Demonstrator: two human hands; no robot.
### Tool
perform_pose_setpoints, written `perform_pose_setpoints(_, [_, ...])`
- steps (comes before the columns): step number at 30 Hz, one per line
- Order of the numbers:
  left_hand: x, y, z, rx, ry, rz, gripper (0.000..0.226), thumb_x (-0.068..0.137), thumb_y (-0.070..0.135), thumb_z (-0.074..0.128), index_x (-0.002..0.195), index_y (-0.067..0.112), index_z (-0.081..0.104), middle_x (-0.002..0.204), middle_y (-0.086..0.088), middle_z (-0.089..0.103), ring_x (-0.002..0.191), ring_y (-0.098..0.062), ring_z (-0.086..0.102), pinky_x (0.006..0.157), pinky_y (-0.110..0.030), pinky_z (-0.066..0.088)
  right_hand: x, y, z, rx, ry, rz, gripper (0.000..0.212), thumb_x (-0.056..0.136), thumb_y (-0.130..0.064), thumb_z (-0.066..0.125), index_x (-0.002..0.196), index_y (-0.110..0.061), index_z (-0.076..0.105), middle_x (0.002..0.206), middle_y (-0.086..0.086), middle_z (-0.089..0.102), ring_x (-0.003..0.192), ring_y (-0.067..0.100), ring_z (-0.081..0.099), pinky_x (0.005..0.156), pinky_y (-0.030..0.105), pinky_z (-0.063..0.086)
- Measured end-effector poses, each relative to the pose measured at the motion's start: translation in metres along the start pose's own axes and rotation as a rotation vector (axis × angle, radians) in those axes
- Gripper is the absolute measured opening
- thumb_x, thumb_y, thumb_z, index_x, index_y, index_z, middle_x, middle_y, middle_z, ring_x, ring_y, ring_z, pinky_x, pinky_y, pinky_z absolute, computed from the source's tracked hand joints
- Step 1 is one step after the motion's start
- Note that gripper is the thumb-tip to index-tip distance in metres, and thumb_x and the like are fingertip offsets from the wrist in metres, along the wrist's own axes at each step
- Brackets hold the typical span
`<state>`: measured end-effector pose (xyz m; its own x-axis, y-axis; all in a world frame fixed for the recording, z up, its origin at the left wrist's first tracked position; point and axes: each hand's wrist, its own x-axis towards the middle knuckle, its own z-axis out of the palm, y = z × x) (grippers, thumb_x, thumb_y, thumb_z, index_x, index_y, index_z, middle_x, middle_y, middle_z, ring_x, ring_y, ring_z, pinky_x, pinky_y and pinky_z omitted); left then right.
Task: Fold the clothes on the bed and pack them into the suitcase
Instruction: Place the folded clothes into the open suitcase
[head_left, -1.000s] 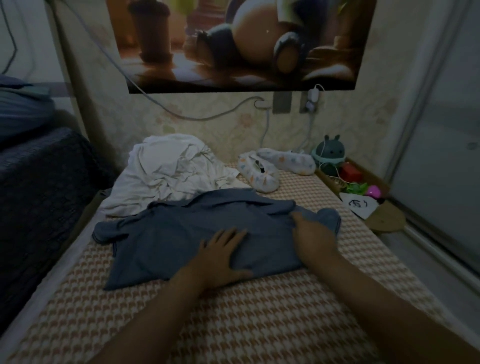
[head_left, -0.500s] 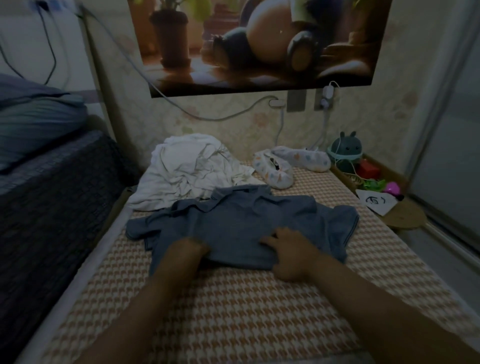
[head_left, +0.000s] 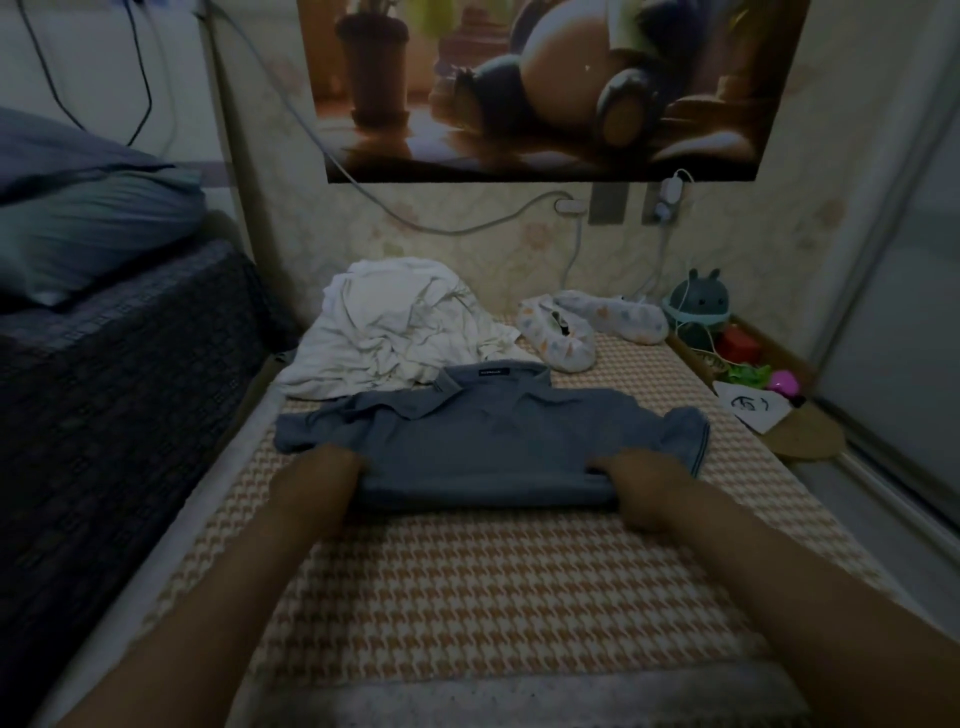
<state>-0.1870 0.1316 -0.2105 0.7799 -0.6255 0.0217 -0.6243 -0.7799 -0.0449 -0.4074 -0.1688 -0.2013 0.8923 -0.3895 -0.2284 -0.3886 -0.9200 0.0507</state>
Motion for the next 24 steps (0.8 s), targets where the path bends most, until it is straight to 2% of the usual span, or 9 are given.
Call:
perform_pose_setpoints(2, [-0.009,-0.003,-0.012,0.031,-0.103,-0.059,0.027,0.096,0.018,0.049,0.117,0.009,0.063,0.115,-0.012,0.063,0.105,-0.030,0.060,0.083,-0.035,0.047,-0.012,0.000,-0.013,0.080,-0.148,-0.044,0.050,0.085,-0.012,0.059,0.132,-0.029,0.053,0.129,0.001,0.058,0.111,0.022,0.056,0.098,0.034,0.046])
perform_pose_setpoints(5, [-0.028,0.002,-0.029,0.184,-0.623,0.060,0.039,0.088,0.021,0.058,0.125,0.011,0.058,0.126,-0.011,0.057,0.110,-0.026,0.057,0.092,-0.033,0.048,-0.029,-0.001,-0.018,0.203,-0.419,-0.023,0.047,0.081,-0.020,0.062,0.127,-0.030,0.059,0.122,-0.006,0.058,0.105,0.019,0.057,0.094,0.033,0.050])
perform_pose_setpoints(7, [-0.027,0.007,-0.031,0.101,-0.804,0.078,0.041,0.076,0.034,0.060,0.115,0.022,0.067,0.116,-0.005,0.065,0.102,-0.022,0.062,0.092,-0.034,0.051,-0.036,0.001,-0.018,0.434,-0.543,0.043,0.036,0.080,-0.038,0.067,0.114,-0.029,0.068,0.108,-0.005,0.066,0.093,0.019,0.063,0.078,0.036,0.057])
perform_pose_setpoints(9, [-0.019,0.016,-0.033,-0.028,-0.697,0.124,0.026,0.076,0.034,0.061,0.098,0.027,0.072,0.100,0.003,0.070,0.094,-0.017,0.065,0.090,-0.034,0.053,-0.036,0.001,-0.016,0.607,-0.508,0.094,0.026,0.081,-0.046,0.067,0.085,-0.021,0.072,0.077,-0.003,0.070,0.068,0.017,0.063,0.060,0.031,0.053])
perform_pose_setpoints(11, [-0.008,0.034,-0.034,-0.158,-0.477,0.173,0.013,0.078,0.030,0.061,0.083,0.025,0.072,0.088,0.006,0.069,0.085,-0.016,0.065,0.083,-0.033,0.055,-0.022,0.008,-0.013,0.507,-0.240,0.054,0.025,0.085,-0.040,0.061,0.071,-0.019,0.068,0.069,-0.003,0.068,0.064,0.016,0.061,0.062,0.031,0.052])
perform_pose_setpoints(14, [0.010,0.066,-0.030,-0.258,-0.247,0.243,0.020,0.087,0.017,0.055,0.098,0.025,0.069,0.100,0.004,0.068,0.090,-0.019,0.064,0.084,-0.036,0.054,0.007,0.011,-0.004,0.315,0.127,-0.025,0.023,0.091,-0.030,0.051,0.093,-0.021,0.071,0.101,-0.006,0.069,0.087,0.014,0.061,0.082,0.030,0.051])
perform_pose_setpoints(16, [0.028,0.076,-0.020,-0.224,-0.185,0.241,0.030,0.091,0.011,0.053,0.116,0.025,0.061,0.115,0.002,0.062,0.098,-0.021,0.061,0.087,-0.038,0.052,0.026,0.002,-0.005,0.333,0.270,-0.072,0.025,0.096,-0.024,0.048,0.110,-0.024,0.069,0.111,-0.009,0.061,0.100,0.015,0.058,0.084,0.024,0.044])
perform_pose_setpoints(21, [0.065,0.060,-0.002,0.045,-0.240,0.145,0.041,0.092,0.018,0.058,0.132,0.018,0.046,0.138,-0.006,0.048,0.120,-0.028,0.052,0.099,-0.036,0.042,0.078,-0.039,-0.015,0.306,0.407,-0.237,0.029,0.096,-0.021,0.052,0.123,-0.026,0.062,0.125,0.000,0.054,0.109,0.021,0.056,0.087,0.038,0.049])
perform_pose_setpoints(24, [0.076,0.029,0.010,0.072,-0.065,0.126,0.050,0.089,0.014,0.060,0.134,0.015,0.038,0.135,-0.012,0.046,0.118,-0.031,0.051,0.089,-0.039,0.045,0.104,-0.068,-0.015,0.238,0.427,-0.276,0.031,0.099,-0.028,0.046,0.127,-0.025,0.059,0.124,0.003,0.057,0.107,0.024,0.058,0.083,0.040,0.050])
